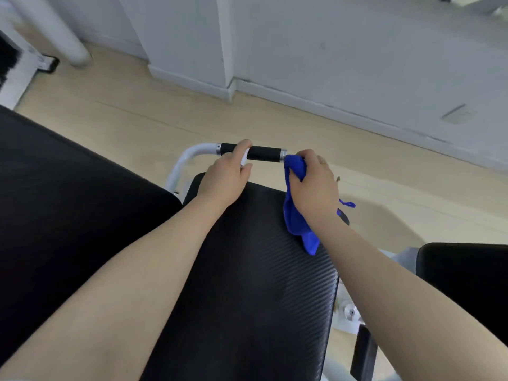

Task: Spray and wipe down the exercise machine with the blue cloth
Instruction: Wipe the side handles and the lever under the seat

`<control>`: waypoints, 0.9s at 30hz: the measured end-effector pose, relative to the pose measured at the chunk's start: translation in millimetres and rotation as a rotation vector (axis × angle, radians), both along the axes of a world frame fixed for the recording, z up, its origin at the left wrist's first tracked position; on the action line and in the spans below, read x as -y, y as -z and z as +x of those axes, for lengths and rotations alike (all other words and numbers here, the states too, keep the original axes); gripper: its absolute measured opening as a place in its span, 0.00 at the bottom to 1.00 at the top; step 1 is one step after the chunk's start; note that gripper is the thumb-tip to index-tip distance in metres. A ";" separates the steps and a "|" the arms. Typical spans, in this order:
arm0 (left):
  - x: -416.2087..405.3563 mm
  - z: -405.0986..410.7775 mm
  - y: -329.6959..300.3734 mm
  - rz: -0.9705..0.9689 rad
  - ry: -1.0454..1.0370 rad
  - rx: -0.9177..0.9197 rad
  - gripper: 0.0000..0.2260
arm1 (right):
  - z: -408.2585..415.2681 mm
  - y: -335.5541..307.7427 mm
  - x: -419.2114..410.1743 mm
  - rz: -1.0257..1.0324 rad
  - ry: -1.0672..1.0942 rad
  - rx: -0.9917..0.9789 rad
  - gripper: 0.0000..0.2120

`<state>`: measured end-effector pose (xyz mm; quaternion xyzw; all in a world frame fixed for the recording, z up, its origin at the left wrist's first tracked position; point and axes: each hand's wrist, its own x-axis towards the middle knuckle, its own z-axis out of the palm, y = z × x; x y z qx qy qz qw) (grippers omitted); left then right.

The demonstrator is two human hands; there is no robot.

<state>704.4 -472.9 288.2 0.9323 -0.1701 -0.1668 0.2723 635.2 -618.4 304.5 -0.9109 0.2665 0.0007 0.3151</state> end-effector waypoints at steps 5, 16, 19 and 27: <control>11.1 38.6 19.1 0.080 -0.050 0.066 0.16 | 20.2 26.2 -6.0 -0.055 0.039 -0.007 0.11; 42.0 35.9 20.3 0.031 -0.003 0.116 0.13 | 15.9 36.4 -11.9 -0.031 0.102 0.039 0.12; 31.8 29.3 18.3 0.022 -0.088 0.106 0.18 | 23.4 35.3 -1.5 -0.054 0.122 0.023 0.12; -28.7 13.0 40.8 -0.105 -0.384 -0.004 0.19 | 101.6 56.3 -12.8 -0.344 -0.123 -0.208 0.10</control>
